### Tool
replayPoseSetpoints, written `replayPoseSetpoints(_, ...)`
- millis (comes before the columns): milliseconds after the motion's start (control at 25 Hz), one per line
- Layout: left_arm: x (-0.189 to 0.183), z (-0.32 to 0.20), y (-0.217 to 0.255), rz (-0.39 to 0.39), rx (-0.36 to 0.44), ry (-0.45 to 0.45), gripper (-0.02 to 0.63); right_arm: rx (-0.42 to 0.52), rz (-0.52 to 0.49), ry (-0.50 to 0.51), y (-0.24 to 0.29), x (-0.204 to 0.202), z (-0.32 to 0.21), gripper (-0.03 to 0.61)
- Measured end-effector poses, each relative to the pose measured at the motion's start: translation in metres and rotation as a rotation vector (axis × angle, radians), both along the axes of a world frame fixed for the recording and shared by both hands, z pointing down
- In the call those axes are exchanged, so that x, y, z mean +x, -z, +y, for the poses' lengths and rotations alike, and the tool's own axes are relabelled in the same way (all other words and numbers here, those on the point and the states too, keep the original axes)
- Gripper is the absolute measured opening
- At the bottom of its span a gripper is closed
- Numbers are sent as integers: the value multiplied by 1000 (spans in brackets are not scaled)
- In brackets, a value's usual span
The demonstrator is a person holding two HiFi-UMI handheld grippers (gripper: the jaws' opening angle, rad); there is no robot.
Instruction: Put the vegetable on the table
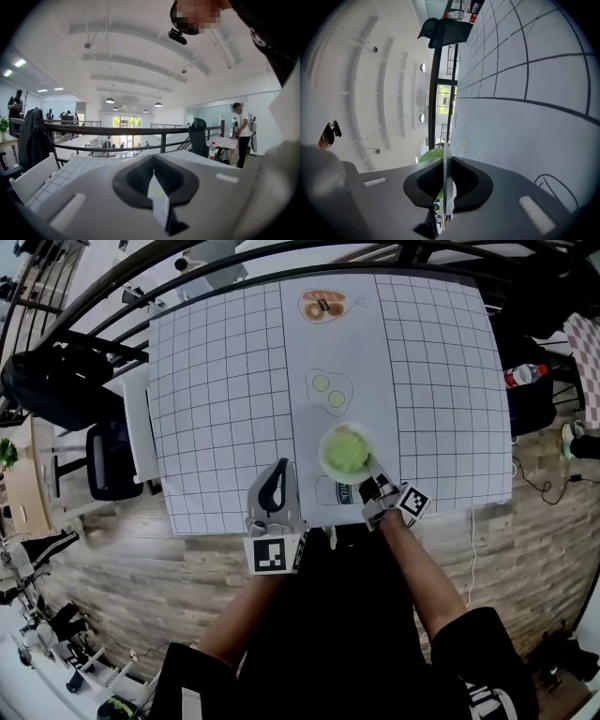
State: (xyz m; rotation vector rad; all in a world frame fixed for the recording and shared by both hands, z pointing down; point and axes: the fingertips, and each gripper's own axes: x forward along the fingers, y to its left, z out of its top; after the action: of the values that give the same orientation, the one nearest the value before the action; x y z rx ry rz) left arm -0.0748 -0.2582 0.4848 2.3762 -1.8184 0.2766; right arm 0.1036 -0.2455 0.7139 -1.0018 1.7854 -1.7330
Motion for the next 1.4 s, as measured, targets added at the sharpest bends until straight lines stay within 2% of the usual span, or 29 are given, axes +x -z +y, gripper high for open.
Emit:
replayPoseSetpoints(160,0,-17,-1,16,-6,28,8,-35,25,17,-20,-1,-18,26)
replayPoseSetpoints(280,4,-19,-9,-26,-24,15,8,-3,73,41,-25,-3,-27,25)
replayPoseSetpoints(400,8,-20,-17,-44,-47,16,8,-117,79,25,-41,-2,-22,25)
replayPoseSetpoints(440,8,-19,-19,-41,-55,25,8,-125,63,24,-42,-4,-22,25)
replayPoseSetpoints(560,8,-19,-20,-42,-63,46,8,-140,80,39,-46,-6,-24,25)
replayPoseSetpoints(760,7,-19,-25,-62,-87,59,8,-113,53,59,-45,-13,-33,25)
replayPoseSetpoints(1040,12,-22,0,22,-23,79,8,-177,77,48,-51,-10,-36,28)
replayPoseSetpoints(1280,23,-7,10,55,-18,18,8,-242,145,25,-57,-9,-29,25)
replayPoseSetpoints(1400,30,1,11,67,-19,-18,8,-264,192,-4,-57,-3,-30,43)
